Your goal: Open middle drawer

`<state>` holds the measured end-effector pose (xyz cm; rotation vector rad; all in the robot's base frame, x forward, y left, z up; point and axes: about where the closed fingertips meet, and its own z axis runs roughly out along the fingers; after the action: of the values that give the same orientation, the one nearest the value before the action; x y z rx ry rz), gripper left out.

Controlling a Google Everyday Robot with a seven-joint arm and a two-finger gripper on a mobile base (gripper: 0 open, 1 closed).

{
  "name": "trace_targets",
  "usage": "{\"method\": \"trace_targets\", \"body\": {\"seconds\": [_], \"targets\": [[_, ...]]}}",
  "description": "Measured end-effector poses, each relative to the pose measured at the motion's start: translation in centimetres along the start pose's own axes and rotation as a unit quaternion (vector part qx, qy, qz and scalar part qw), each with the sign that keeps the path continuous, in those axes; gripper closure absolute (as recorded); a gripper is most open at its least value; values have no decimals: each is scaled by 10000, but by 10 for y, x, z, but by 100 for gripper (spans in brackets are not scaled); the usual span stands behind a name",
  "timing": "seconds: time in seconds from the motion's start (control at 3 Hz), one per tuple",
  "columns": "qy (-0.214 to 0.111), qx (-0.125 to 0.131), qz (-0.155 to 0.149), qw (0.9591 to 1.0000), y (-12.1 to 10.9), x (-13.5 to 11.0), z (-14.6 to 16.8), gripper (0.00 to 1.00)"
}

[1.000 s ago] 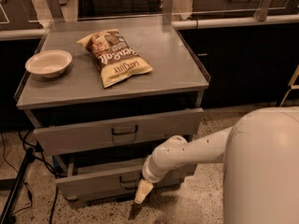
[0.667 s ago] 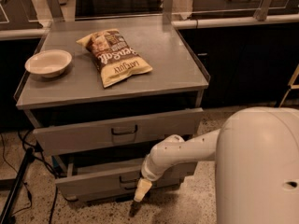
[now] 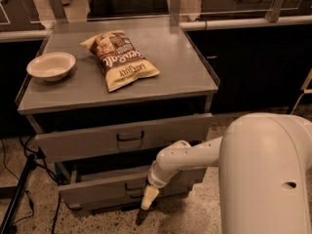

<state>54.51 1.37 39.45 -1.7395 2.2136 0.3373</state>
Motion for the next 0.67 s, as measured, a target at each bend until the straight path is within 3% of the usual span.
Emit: {"method": "trace_targets", "body": {"seconds": [0.33, 0.67], "targets": [[219, -183, -31, 9996, 24, 17, -4, 0], [220, -183, -31, 9996, 25, 16, -8, 19]]}}
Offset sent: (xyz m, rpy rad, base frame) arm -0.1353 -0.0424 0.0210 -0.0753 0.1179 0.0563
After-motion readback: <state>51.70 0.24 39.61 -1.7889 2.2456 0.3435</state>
